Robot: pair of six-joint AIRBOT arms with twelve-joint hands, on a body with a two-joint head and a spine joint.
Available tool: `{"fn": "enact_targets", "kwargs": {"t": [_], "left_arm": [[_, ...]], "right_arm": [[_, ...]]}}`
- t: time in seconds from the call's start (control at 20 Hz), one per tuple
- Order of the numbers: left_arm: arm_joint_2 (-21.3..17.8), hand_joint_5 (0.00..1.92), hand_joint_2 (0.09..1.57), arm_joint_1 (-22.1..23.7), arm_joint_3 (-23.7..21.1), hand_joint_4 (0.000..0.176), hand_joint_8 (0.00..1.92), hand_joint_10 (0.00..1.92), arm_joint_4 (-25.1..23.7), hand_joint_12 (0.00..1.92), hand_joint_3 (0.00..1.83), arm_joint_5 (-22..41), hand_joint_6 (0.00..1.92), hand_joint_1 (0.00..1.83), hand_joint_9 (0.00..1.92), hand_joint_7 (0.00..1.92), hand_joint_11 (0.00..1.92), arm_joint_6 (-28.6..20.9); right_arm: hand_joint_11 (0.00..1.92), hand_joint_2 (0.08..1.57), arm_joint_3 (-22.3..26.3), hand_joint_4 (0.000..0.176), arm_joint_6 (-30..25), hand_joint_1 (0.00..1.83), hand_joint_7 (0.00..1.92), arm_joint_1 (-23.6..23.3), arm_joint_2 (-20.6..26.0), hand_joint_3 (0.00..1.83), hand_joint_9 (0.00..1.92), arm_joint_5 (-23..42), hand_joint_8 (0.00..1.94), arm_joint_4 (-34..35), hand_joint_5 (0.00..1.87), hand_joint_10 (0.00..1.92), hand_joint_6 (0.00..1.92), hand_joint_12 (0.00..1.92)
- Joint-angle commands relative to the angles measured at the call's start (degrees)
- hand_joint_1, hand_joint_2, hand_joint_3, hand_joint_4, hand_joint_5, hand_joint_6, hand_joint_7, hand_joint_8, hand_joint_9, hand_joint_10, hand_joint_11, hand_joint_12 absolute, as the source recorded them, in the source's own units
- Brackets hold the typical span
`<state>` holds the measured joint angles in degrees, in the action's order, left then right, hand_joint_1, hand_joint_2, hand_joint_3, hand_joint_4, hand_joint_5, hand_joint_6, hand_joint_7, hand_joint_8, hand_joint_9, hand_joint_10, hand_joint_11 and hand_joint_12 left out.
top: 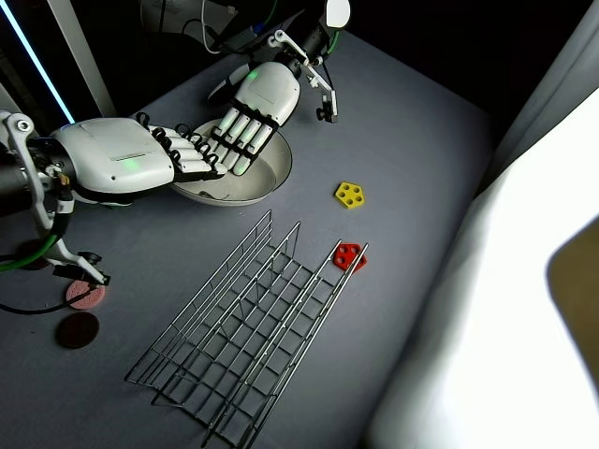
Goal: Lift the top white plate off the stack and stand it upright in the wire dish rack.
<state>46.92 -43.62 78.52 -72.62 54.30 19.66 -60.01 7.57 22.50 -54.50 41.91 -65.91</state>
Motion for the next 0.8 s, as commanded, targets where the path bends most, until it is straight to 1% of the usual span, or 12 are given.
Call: {"fn": "enact_targets", "kwargs": {"t": [0.0, 0.2, 0.25, 0.35, 0.4, 0.5, 0.6, 0.75], "left_arm": [[1.34, 0.01, 1.02, 0.17, -0.36, 0.0, 0.01, 0.0, -2.33, 0.01, 0.0, -4.93, 0.0, 0.06, 0.01, 0.02, 0.04, -0.19], [1.36, 0.0, 1.02, 0.2, -0.3, 0.0, 0.0, 0.0, -2.33, 0.01, 0.0, -4.9, 0.0, 0.06, 0.0, 0.01, 0.03, -0.2], [1.37, 0.01, 1.02, 0.22, -0.23, 0.0, 0.0, 0.0, -2.32, 0.01, 0.0, -4.9, 0.0, 0.05, 0.0, 0.01, 0.04, -0.2], [1.37, 0.0, 1.02, 0.23, -0.19, 0.0, 0.0, 0.0, -2.3, 0.01, 0.0, -4.87, 0.0, 0.05, 0.0, 0.0, 0.04, -0.2], [1.38, 0.0, 1.02, 0.23, -0.18, 0.0, 0.0, 0.0, -2.3, 0.01, 0.0, -4.84, 0.0, 0.05, 0.0, 0.0, 0.04, -0.2], [1.38, 0.0, 1.01, 0.23, -0.17, 0.0, 0.0, 0.0, -2.25, 0.01, 0.0, -4.83, 0.0, 0.04, 0.0, 0.01, 0.04, -0.21], [1.38, 0.0, 1.01, 0.18, -0.15, 0.0, 0.0, 0.0, -2.24, 0.01, 0.0, -4.81, 0.0, 0.02, 0.0, 0.01, 0.04, -0.23], [1.37, 0.03, 1.0, 0.05, 0.01, 0.0, 0.01, 0.0, -2.05, 0.02, 0.0, -4.78, 0.01, 0.06, 0.02, 0.04, 0.06, -0.24]], "right_arm": [[0.25, 1.01, -0.18, 0.0, 0.17, 1.18, 0.18, -0.1, 0.13, 0.01, 0.2, 3.55, 0.0, 3.16, 0.27, 0.0, 0.0, 0.03], [0.25, 1.02, -1.61, 0.0, 0.17, 1.18, 0.19, 0.07, -2.0, 0.01, 0.19, 2.51, 0.0, 4.24, 0.25, 0.0, 0.0, 0.03], [0.24, 1.01, -2.02, 0.0, 0.18, 1.22, 0.19, 0.15, -2.5, 0.0, 0.19, 2.39, 0.0, 4.59, 0.26, 0.0, 0.0, 0.02], [0.25, 1.01, -2.61, 0.0, 0.2, 1.23, 0.18, 0.14, -3.25, 0.0, 0.2, 2.0, 0.0, 5.19, 0.28, 0.0, 0.01, 0.03], [0.24, 1.02, -2.78, 0.0, 0.2, 1.21, 0.17, 0.13, -3.45, 0.0, 0.18, 1.96, 0.0, 5.37, 0.27, 0.0, 0.0, 0.02], [0.29, 0.99, -3.17, 0.0, 0.2, 1.2, 0.21, 0.04, -3.92, 0.0, 0.22, 1.78, 0.01, 5.56, 0.3, 0.01, 0.01, 0.04], [0.26, 1.0, -3.63, 0.0, 0.2, 1.17, 0.18, -0.16, -4.39, 0.0, 0.2, 1.26, 0.0, 5.88, 0.25, 0.0, 0.0, 0.03], [0.31, 0.98, -4.28, 0.0, 0.19, 1.23, 0.22, -0.51, -5.01, 0.0, 0.25, 0.79, 0.01, 6.89, 0.28, 0.02, 0.01, 0.05]]}}
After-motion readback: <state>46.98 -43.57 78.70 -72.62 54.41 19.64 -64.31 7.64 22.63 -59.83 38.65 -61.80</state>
